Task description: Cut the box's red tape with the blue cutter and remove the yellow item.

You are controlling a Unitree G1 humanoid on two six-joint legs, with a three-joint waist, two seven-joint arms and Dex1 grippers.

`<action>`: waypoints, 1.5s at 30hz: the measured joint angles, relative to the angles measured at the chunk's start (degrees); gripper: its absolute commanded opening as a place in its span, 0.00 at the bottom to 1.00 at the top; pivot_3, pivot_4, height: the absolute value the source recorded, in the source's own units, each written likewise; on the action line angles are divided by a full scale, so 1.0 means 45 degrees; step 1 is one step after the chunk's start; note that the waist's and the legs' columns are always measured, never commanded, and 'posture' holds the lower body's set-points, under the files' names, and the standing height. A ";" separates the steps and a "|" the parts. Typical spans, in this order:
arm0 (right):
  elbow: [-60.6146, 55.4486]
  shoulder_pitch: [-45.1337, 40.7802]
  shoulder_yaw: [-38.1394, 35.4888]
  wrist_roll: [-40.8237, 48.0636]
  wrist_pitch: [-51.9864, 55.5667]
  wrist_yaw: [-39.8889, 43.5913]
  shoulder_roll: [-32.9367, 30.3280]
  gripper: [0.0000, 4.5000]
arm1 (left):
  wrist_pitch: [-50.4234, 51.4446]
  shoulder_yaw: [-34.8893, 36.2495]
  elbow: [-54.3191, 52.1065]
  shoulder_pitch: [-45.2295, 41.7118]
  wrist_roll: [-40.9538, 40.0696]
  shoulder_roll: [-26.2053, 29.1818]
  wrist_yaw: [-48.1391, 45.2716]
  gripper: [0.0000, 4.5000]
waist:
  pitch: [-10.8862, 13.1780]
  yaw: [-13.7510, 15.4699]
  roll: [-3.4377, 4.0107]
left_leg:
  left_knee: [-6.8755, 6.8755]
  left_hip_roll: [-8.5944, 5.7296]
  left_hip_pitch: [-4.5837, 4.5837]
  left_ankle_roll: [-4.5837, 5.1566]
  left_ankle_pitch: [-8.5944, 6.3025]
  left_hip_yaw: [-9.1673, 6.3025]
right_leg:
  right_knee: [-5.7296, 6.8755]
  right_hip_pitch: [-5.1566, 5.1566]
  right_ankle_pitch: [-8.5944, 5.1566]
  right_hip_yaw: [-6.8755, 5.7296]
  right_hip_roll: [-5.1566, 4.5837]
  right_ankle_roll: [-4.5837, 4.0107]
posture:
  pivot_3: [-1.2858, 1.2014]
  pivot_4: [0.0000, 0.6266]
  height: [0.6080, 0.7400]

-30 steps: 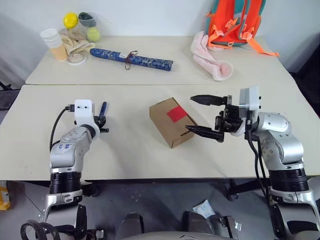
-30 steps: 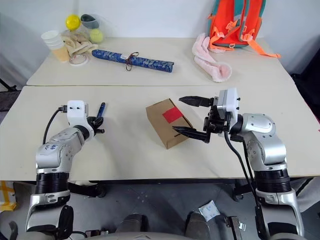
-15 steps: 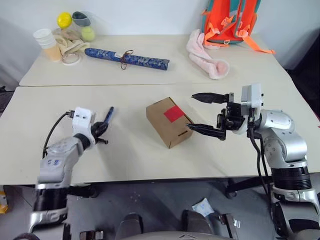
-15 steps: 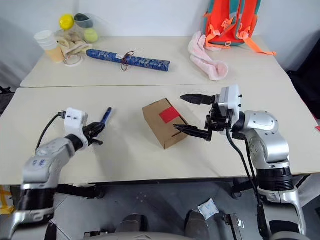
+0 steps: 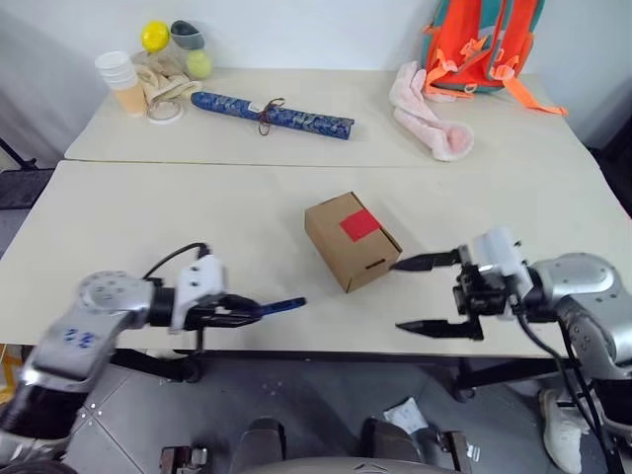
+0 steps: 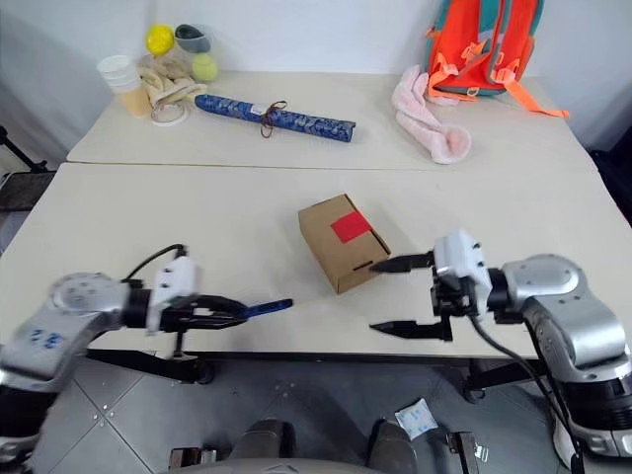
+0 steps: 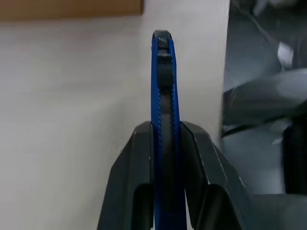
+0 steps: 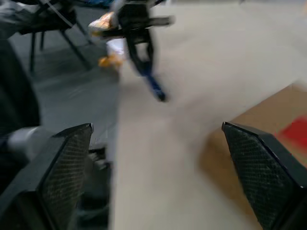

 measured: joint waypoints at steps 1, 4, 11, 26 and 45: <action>-0.0198 0.0255 0.0048 -0.0125 0.0081 -0.0159 -0.0040 1.00 | -0.0093 -0.0537 0.0082 -0.0273 0.0383 -0.0240 0.0077 0.10 | 0.0000 -0.0035 0.0000 | -0.0005 0.0000 0.0004 0.0000 0.0000 0.0009 | -0.0002 -0.0003 0.0000 0.0001 0.0001 0.0000 | 0.52 0.24 1.00; -0.0413 0.0667 0.0279 -0.0721 0.0110 -0.0854 -0.0068 0.91 | 0.0145 -0.1848 0.0522 -0.1179 0.1099 -0.1211 0.0250 0.10 | 0.0002 -0.0085 -0.0004 | -0.0011 0.0000 0.0002 0.0000 0.0000 0.0011 | -0.0002 -0.0013 0.0000 0.0001 0.0001 0.0000 | 0.52 0.24 1.00; -0.0800 0.1056 0.1161 -0.2215 0.0051 -0.2389 0.0264 0.40 | 0.0633 -0.3488 0.0939 -0.2565 0.2207 -0.1795 -0.0026 0.10 | -0.0001 -0.0046 -0.0015 | 0.0014 0.0000 0.0006 0.0003 -0.0001 0.0010 | -0.0005 0.0008 0.0001 0.0001 -0.0001 0.0001 | 0.52 0.24 1.00; -0.0394 0.0500 0.3447 -0.4172 0.0175 -0.3719 0.1508 0.00 | 0.2190 -0.3664 -0.0046 -0.2494 0.2357 -0.1893 0.0112 0.10 | -0.0004 0.0044 -0.0020 | 0.0016 0.0000 0.0007 0.0013 -0.0007 0.0009 | -0.0007 0.0011 0.0002 0.0001 -0.0001 0.0002 | 0.52 0.24 1.00; 0.0175 -0.0190 0.4220 -0.4490 0.0417 -0.3672 0.2214 0.00 | 0.2207 -0.3782 -0.0102 -0.2552 0.2412 -0.1860 0.0045 0.10 | -0.0005 0.0048 -0.0021 | 0.0016 0.0000 0.0009 0.0013 -0.0007 0.0008 | -0.0004 0.0013 0.0002 0.0001 -0.0001 0.0002 | 0.52 0.24 1.00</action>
